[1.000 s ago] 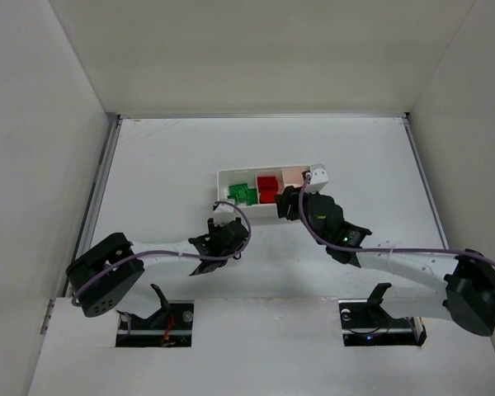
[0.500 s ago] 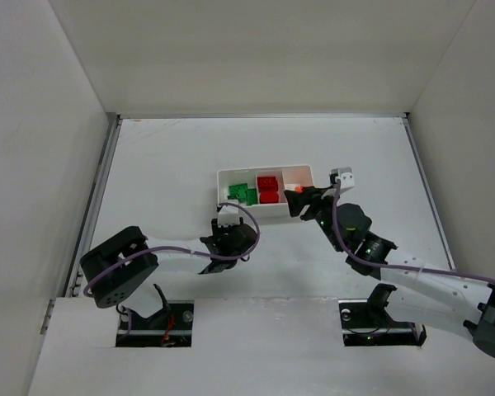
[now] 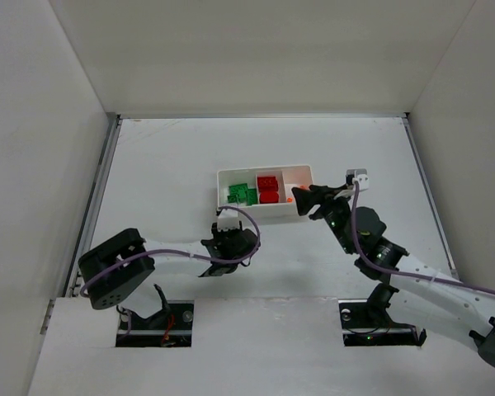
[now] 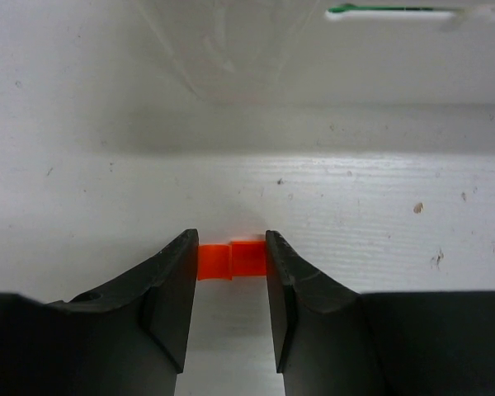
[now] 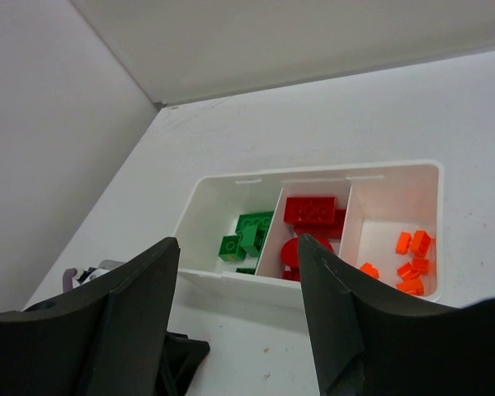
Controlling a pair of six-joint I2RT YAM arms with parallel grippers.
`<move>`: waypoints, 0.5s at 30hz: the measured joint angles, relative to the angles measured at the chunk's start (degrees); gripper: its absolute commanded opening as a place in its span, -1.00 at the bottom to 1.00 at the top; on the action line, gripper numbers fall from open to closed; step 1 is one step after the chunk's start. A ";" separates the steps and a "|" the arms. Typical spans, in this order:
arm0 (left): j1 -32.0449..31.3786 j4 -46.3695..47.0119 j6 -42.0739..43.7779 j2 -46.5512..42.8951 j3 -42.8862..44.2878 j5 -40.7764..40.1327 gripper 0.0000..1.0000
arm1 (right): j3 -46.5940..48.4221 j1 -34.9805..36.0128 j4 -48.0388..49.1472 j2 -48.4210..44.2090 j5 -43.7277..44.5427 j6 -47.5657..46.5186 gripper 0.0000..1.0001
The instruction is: Sort the legos into containers by color
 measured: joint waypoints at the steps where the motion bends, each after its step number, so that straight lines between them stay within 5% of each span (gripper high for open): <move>1: -0.22 -0.94 -0.04 -0.81 -0.15 0.52 -0.50 | -0.02 0.00 0.02 0.20 -0.11 0.02 0.30; 15: -1.84 -10.80 0.83 -15.08 1.62 2.82 -0.50 | -1.14 -2.36 -0.11 0.55 -0.63 0.31 0.29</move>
